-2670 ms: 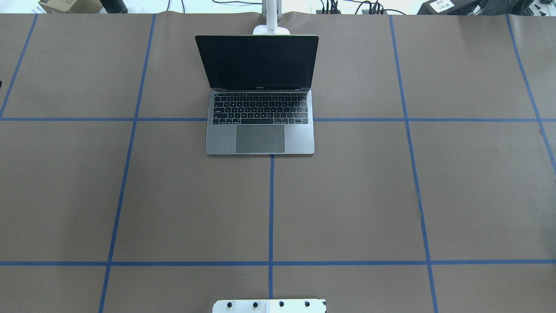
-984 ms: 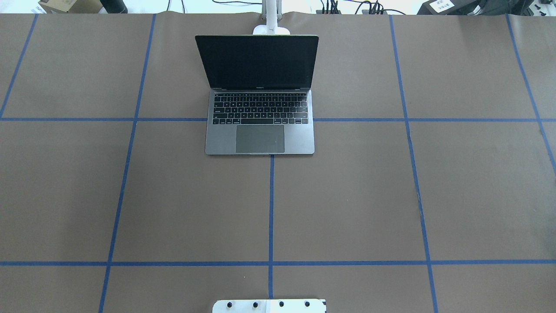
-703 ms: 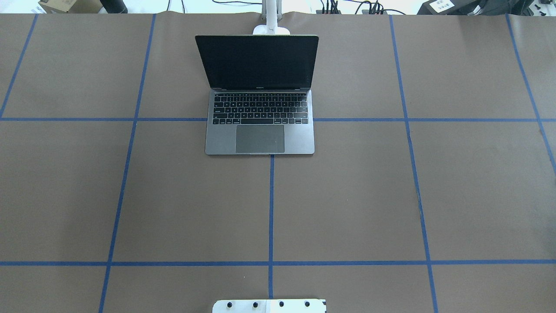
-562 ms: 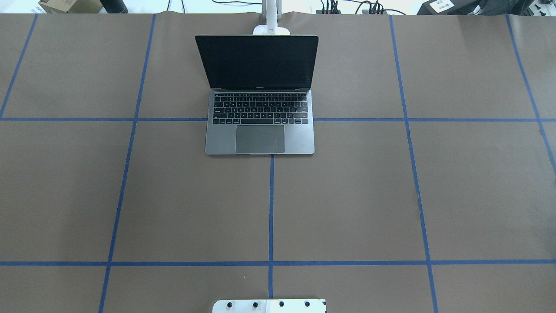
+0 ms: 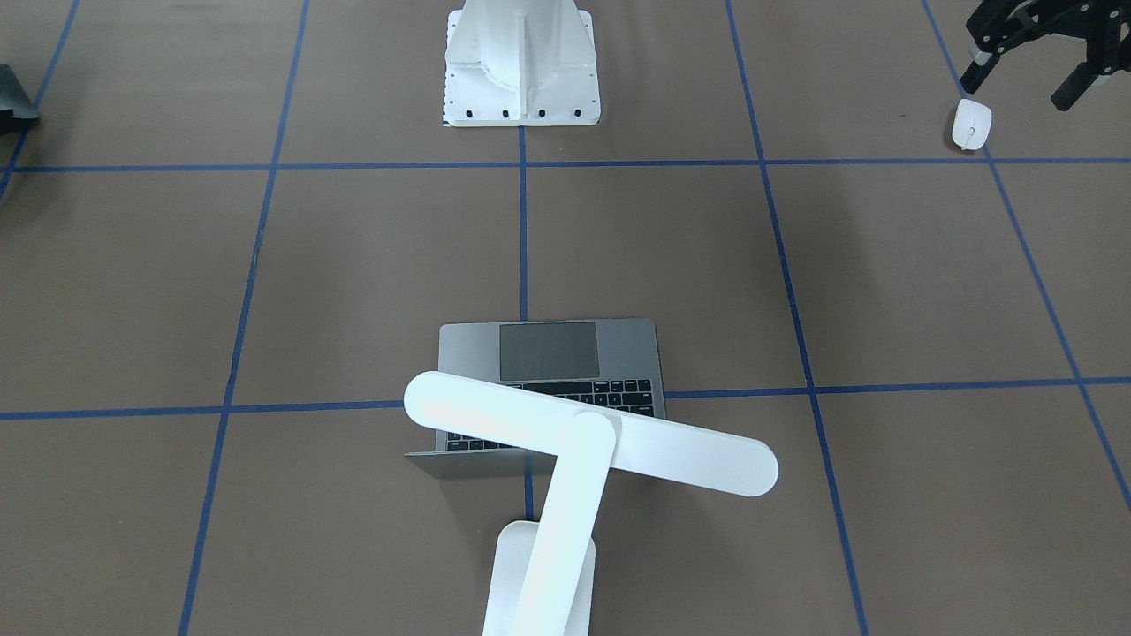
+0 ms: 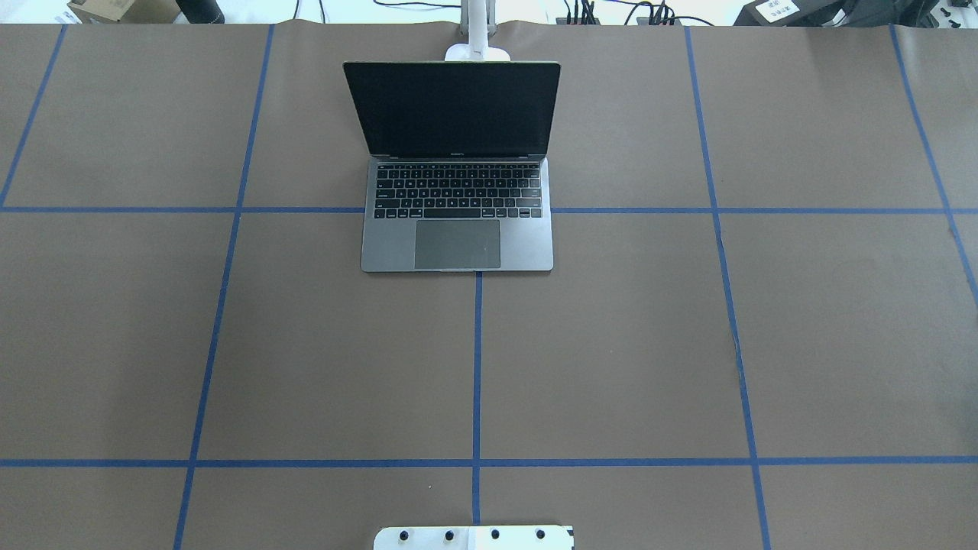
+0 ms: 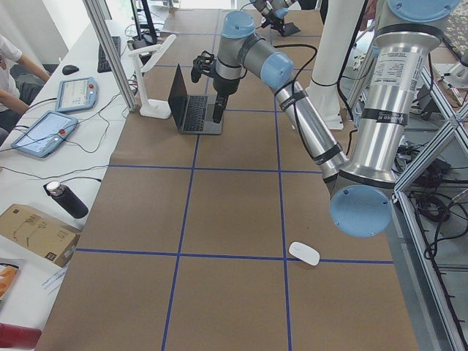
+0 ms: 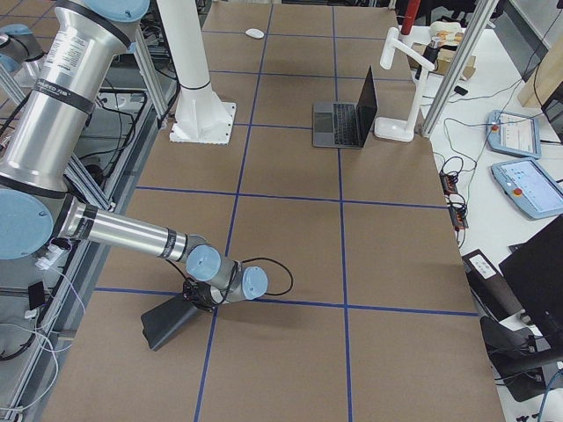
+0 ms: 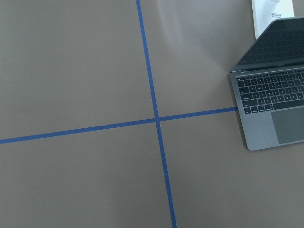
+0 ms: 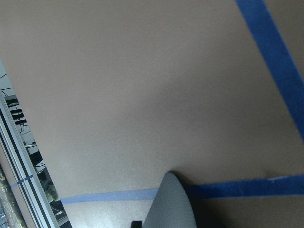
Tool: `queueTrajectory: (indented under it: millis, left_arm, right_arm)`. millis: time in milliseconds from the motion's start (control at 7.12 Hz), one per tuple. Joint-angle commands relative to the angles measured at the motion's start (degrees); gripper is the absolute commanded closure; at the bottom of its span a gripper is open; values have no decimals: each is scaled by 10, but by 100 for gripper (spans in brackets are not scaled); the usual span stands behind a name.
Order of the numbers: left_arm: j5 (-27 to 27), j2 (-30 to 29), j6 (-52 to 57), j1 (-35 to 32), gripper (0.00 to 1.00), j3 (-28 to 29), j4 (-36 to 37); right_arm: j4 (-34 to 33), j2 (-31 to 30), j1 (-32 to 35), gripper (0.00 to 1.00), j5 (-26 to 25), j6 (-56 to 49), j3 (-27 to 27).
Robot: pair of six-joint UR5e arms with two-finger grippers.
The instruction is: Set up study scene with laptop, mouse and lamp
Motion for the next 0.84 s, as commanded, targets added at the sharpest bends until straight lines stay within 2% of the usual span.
queueTrajectory:
  millis: [0,141,281,422,562,703]
  left_arm:
    - [0,-1,-17,0,0,-5,0]
    - [-1,0,-17,0,0,-5,0]
    - [-2,0,-17,0,0,-5,1]
    - [-2,1,-17,0,0,-3,1]
    - [-3,1,-17,0,0,0,2]
    - [-4,8,-18,0,0,0,3]
  right_arm:
    - [-1,1,0,100,2,-1,2]
    - [-2,2,2,100,22,-1,6]
    - [-13,2,3,100,64,-2,14]
    - [-41,3,7,100,88,-2,39]
    - [-89,4,16,100,130,-2,73]
    - [-155,4,39,100,145,-1,129]
